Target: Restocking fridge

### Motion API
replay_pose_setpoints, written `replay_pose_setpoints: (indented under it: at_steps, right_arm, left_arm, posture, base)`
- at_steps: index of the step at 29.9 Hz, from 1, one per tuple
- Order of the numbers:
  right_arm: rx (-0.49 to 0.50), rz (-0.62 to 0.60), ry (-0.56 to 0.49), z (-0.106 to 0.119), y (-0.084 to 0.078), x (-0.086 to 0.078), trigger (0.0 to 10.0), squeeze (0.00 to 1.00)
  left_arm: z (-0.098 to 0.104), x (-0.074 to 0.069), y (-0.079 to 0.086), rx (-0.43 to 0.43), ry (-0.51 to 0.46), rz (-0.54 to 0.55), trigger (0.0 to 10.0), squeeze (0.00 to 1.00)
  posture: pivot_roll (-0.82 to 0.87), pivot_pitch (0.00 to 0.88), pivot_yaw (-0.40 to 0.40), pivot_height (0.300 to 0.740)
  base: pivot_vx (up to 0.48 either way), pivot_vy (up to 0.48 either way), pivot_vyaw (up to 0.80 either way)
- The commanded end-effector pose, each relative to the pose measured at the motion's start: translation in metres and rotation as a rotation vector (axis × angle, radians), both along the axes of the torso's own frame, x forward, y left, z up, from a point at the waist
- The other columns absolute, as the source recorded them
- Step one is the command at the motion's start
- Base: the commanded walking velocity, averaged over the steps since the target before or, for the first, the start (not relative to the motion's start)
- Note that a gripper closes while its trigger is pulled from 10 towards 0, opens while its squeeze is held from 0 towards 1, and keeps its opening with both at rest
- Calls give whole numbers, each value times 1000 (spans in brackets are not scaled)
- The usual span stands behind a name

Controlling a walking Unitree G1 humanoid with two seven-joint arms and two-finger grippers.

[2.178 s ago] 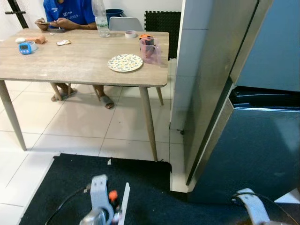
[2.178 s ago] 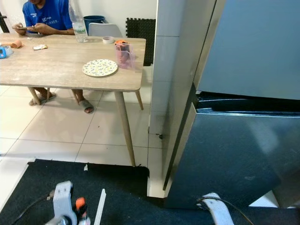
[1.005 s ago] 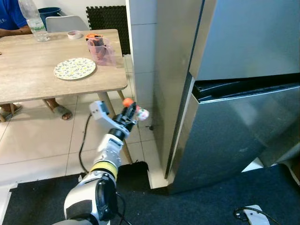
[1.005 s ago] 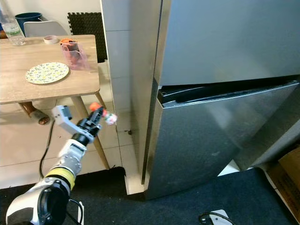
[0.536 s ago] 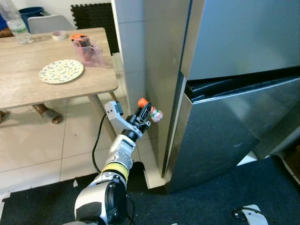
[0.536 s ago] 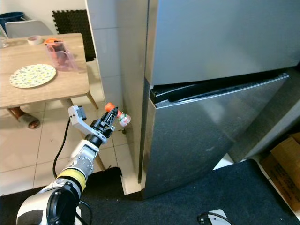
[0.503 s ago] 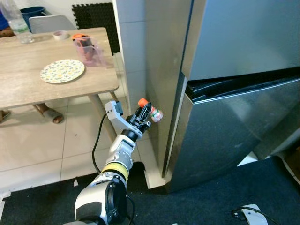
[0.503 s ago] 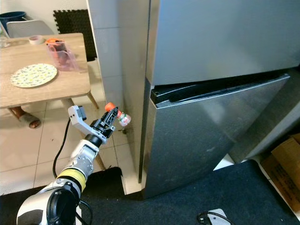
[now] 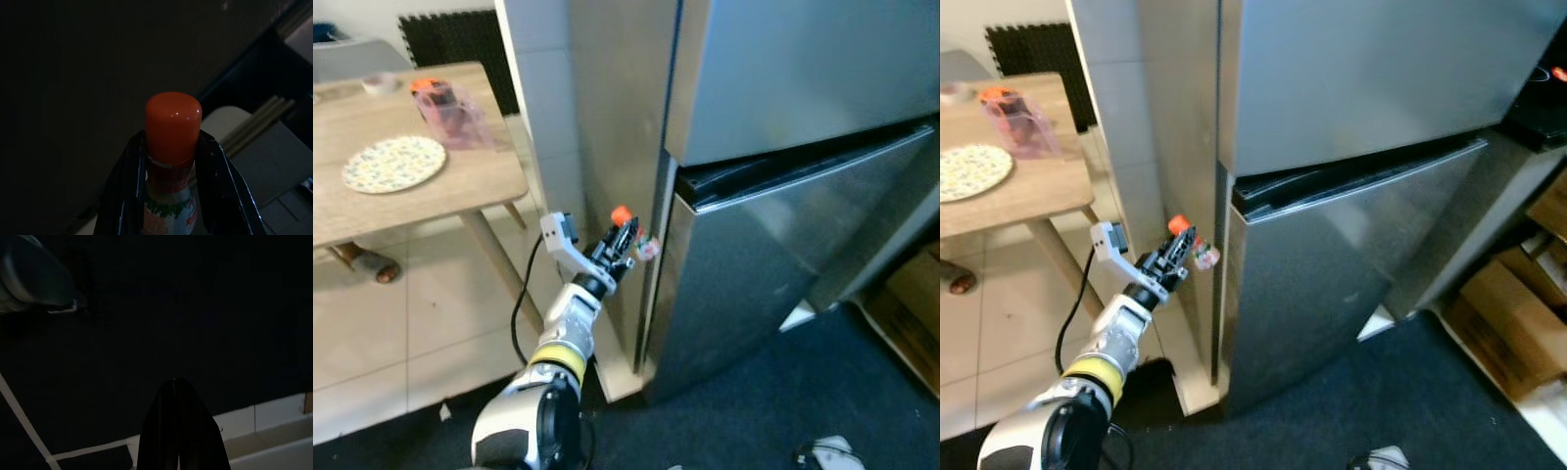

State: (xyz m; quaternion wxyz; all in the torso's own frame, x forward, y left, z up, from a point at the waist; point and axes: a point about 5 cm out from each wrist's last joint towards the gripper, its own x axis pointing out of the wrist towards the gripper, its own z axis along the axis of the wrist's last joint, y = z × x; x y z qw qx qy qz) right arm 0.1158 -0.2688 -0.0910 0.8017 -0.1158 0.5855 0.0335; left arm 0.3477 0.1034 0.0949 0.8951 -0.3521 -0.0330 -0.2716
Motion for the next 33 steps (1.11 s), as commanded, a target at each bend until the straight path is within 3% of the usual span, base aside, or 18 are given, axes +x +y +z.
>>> replay_pose_setpoints:
  at_steps: [1,8,17,21,26,33]
  right_arm:
    - [-1,-8,-12,1,-1,1,10000,0]
    - [-2,-3,-17,0,0,2,10000,0]
    - [-5,8,-7,0,1,1,10000,0]
    - [-5,-3,-10,0,2,1,10000,0]
    - [-6,-9,-18,0,2,2,10000,0]
    - [-7,-7,-19,0,3,2,10000,0]
  left_arm:
    - [0,-2,-7,11,-11,-21,10000,0]
    - [0,-5,-19,-38,-14,-100,10000,0]
    - [2,-9,-39,-37,-32,-179,10000,0]
    - [1,-11,-44,-33,-26,-192,10000,0]
    - [0,-11,-43,-18,-20,-157,10000,0]
    - [1,0,-18,45,27,71,10000,0]
  posture:
    - [-50,17,-8,740]
    - [-51,17,-7,740]
    - [-49,17,-7,740]
    - [-49,17,-7,740]
    - [-49,17,-7,740]
    - [-51,18,-7,740]
  base:
    - [0,0,0]
    - [0,0,0]
    - [0,0,0]
    - [0,0,-698]
    - [0,0,0]
    - [0,0,0]
